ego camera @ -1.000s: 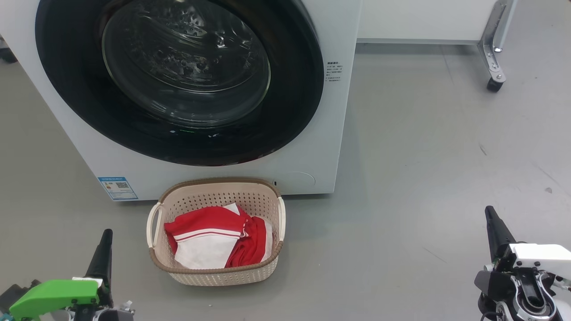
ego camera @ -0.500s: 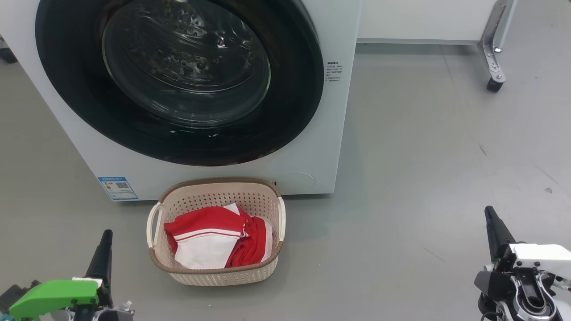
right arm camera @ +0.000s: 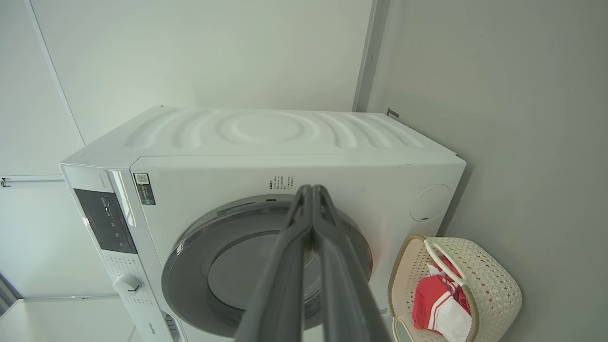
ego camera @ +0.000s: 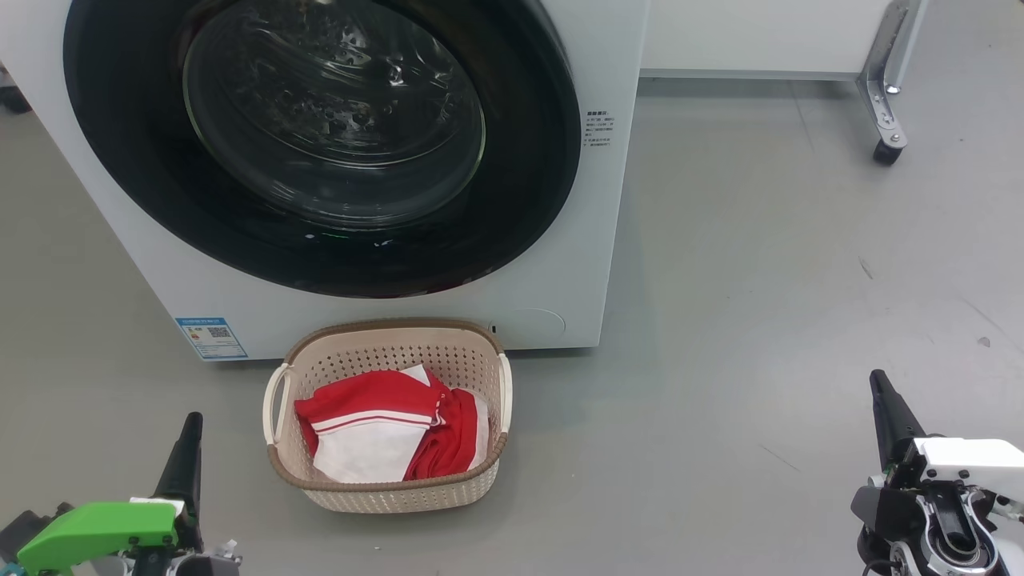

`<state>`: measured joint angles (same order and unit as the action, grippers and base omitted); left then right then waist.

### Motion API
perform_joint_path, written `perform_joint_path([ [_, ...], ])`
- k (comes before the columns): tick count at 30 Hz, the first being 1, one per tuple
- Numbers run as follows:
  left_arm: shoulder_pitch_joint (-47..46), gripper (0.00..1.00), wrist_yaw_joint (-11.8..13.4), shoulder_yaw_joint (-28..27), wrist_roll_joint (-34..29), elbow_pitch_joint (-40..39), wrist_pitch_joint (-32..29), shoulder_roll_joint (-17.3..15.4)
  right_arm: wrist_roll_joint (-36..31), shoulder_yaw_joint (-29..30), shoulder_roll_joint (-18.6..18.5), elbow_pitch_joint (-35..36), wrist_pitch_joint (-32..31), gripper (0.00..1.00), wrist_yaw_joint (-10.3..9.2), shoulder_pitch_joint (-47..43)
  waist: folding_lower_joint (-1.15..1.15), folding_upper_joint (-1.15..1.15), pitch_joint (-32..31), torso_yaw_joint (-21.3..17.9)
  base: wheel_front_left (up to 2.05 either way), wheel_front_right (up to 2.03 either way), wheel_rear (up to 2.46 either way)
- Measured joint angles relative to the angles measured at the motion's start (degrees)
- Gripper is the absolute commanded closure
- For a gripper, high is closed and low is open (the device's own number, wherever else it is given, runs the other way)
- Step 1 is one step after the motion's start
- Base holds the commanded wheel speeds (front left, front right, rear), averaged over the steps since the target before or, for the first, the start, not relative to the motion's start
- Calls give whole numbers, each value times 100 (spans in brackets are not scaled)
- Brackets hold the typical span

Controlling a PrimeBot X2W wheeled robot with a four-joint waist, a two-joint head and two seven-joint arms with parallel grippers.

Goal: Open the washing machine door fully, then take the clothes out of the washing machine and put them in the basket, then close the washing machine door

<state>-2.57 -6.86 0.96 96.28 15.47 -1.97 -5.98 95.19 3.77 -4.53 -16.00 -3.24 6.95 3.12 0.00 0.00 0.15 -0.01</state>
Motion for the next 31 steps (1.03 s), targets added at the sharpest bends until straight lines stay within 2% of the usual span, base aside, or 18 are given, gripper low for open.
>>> perform_joint_path([
  [31,-13,100,-1,-24,-1,29,-8,12,-1,19,2,-8,-1,100,0,1,0,0,-1,0,0,0,0],
])
